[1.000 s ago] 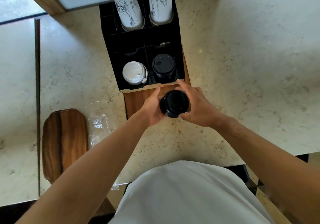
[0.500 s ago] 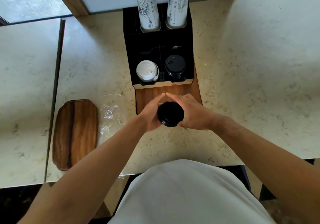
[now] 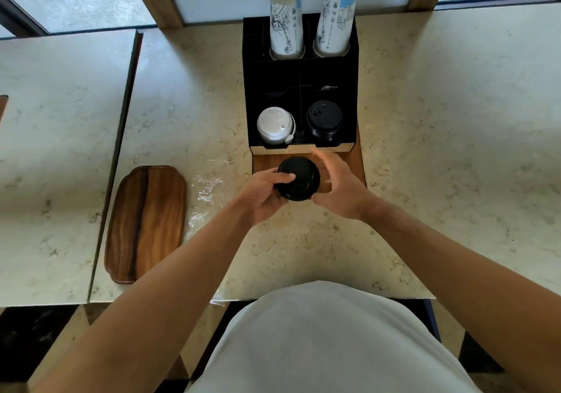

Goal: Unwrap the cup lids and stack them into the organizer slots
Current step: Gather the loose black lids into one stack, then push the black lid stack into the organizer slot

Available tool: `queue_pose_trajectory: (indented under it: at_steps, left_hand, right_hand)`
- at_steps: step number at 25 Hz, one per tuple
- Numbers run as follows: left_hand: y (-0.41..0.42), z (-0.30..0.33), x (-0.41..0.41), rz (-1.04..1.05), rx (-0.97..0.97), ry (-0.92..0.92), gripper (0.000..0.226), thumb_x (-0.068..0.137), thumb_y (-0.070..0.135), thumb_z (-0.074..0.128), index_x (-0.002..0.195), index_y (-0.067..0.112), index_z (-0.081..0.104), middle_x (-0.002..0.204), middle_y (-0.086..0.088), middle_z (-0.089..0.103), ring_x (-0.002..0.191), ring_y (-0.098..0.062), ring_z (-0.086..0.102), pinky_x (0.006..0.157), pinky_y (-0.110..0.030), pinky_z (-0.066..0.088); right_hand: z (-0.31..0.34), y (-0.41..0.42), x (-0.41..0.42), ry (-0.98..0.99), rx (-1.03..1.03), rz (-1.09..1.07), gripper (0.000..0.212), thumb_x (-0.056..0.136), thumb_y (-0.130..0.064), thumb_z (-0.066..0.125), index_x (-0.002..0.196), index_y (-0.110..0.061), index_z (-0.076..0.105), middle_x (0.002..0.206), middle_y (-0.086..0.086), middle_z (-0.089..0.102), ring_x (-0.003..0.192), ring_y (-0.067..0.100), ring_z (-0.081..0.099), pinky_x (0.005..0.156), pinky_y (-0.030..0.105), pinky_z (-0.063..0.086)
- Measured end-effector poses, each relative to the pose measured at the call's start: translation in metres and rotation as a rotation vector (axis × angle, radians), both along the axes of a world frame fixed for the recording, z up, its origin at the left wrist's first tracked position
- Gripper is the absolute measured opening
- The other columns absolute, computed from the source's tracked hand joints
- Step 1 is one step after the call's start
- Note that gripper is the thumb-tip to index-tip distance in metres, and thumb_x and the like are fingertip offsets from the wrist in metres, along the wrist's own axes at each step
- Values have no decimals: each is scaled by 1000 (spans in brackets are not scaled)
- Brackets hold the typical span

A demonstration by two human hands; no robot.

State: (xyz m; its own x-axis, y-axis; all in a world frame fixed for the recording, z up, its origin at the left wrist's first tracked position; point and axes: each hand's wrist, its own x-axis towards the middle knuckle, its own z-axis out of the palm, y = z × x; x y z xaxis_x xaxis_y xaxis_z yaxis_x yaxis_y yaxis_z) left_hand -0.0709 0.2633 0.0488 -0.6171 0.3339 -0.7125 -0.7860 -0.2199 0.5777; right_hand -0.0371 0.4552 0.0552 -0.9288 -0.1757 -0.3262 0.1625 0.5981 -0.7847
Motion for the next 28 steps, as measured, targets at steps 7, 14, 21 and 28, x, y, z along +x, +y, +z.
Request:
queue_pose_trajectory:
  at_steps: [7, 14, 21, 28]
  left_hand:
    - [-11, 6, -13, 187, 19, 12, 25, 95, -3, 64, 119, 2, 62, 120, -18, 69, 118, -36, 65, 97, -39, 58]
    - [-15, 3, -38, 201, -101, 50, 45, 89, 4, 75, 131, 5, 59, 118, -17, 72, 107, -34, 73, 97, -46, 58]
    - [-16, 1, -59, 205, -103, 40, 54, 88, -2, 75, 137, 3, 52, 99, -12, 79, 98, -34, 76, 76, -36, 62]
    - [5, 8, -86, 183, -128, 134, 53, 89, -1, 73, 136, 4, 48, 115, -15, 68, 93, -28, 77, 74, -33, 62]
  right_hand:
    - [-3, -27, -22, -281, -348, -428, 43, 97, -35, 67, 135, -17, 56, 113, 3, 72, 88, 19, 74, 78, 35, 64]
    - [-2, -36, -55, -214, -262, -500, 49, 94, -30, 73, 137, -15, 55, 119, 7, 70, 97, 21, 73, 87, 36, 63]
    - [-6, -34, -76, -217, -271, -526, 50, 94, -26, 74, 140, -14, 56, 125, 8, 69, 108, 23, 70, 95, 39, 60]
    - [-1, -21, -92, -112, -285, -619, 51, 94, -25, 74, 140, -14, 54, 125, 8, 69, 110, 22, 69, 91, 34, 61]
